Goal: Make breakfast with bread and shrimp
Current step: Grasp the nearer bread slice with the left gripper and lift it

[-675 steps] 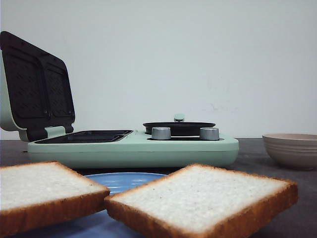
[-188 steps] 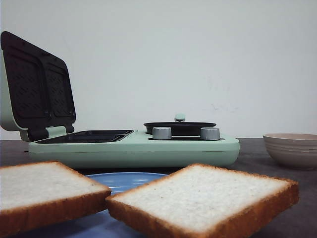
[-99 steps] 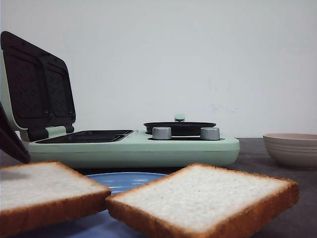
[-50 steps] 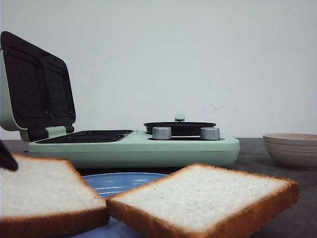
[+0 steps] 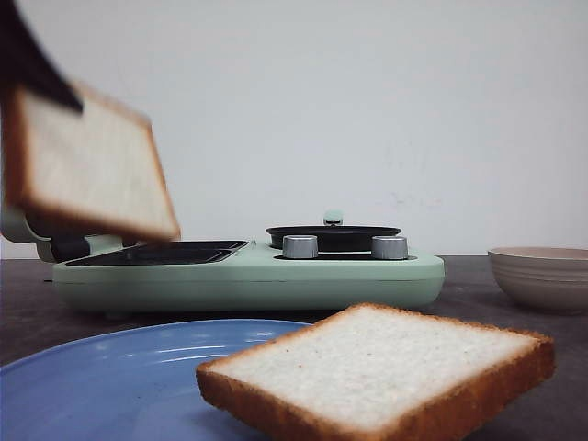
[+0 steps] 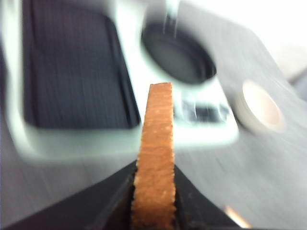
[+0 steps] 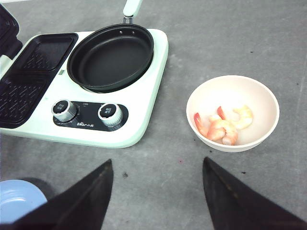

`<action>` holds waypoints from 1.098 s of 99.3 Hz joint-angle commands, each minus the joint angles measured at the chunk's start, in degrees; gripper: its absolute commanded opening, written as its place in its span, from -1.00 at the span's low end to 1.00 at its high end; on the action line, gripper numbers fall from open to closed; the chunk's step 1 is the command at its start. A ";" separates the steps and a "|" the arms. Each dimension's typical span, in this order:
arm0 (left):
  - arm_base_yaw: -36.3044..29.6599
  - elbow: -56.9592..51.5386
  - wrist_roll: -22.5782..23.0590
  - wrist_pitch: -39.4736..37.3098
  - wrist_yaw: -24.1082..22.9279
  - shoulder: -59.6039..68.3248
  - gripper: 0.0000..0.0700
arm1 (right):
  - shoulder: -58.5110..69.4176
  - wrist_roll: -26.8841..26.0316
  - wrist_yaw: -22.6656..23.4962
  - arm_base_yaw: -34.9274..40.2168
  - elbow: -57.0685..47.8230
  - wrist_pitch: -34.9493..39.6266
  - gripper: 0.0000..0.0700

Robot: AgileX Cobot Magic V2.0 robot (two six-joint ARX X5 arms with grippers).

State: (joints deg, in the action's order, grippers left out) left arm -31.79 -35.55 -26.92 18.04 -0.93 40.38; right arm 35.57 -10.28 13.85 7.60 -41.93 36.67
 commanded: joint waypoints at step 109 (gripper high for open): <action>5.20 -40.37 57.61 -15.15 -24.74 60.26 -0.99 | 0.28 0.68 0.09 0.20 -0.83 2.45 0.04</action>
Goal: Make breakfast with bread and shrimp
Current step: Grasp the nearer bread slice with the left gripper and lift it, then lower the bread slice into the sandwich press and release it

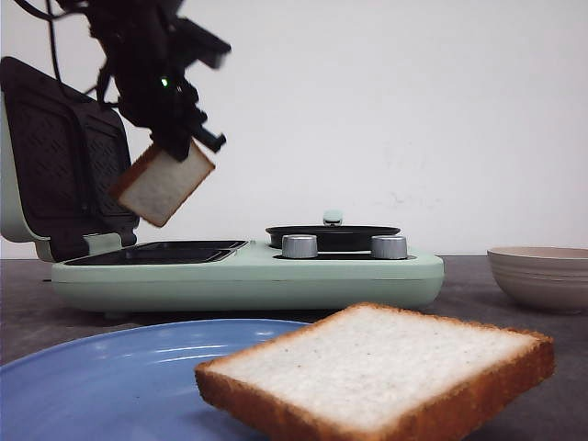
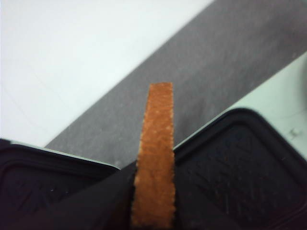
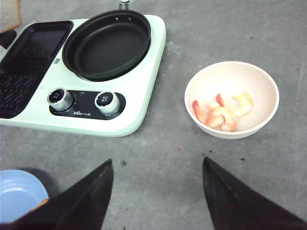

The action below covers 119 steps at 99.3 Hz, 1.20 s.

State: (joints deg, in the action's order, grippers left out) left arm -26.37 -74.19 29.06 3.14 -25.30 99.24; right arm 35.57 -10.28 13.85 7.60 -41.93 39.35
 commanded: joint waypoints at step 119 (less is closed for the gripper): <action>-0.66 -1.84 0.35 2.64 1.75 5.70 -0.18 | 0.28 0.72 0.09 0.20 -0.83 0.13 0.04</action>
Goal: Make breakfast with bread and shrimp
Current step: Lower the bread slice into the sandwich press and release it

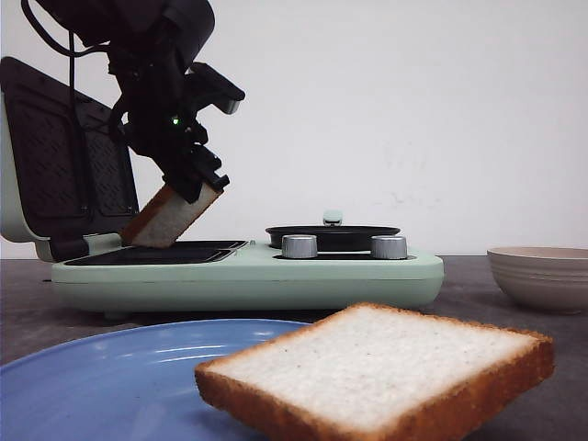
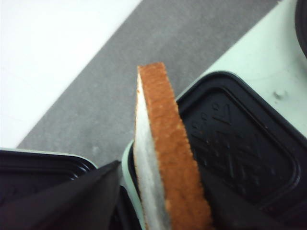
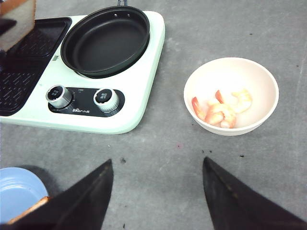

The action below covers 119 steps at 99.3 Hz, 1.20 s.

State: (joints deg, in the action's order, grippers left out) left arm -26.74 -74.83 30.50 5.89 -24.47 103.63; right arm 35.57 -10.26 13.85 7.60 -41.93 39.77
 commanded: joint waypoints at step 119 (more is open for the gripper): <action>-0.26 -1.20 -15.19 -4.94 12.24 1.31 -0.18 | 0.28 0.68 0.09 0.20 -0.83 -0.31 0.04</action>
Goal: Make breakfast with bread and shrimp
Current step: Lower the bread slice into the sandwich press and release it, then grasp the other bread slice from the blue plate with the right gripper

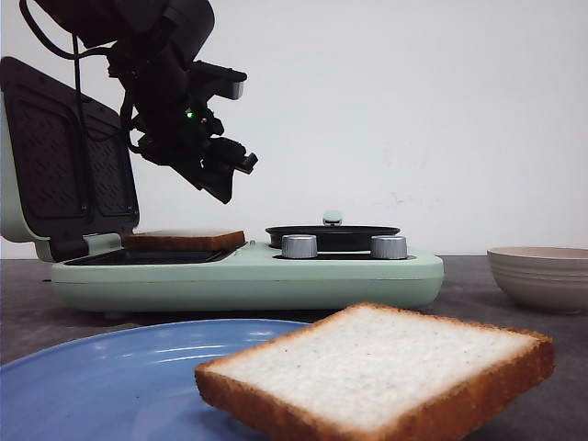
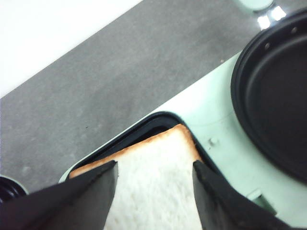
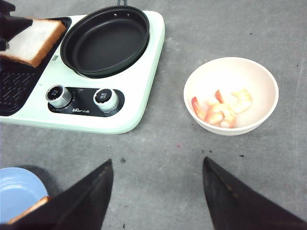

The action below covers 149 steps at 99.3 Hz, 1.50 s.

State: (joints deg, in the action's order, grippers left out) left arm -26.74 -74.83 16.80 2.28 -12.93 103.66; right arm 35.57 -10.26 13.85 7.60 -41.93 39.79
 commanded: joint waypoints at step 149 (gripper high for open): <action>1.16 26.67 -26.14 16.79 9.81 -64.39 -0.22 | 0.28 -18.05 23.10 2.38 17.44 -11.08 0.05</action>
State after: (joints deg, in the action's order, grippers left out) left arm -25.28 -47.83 -8.56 18.00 -3.42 39.79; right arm 35.57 -21.91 35.94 9.10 -26.59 31.38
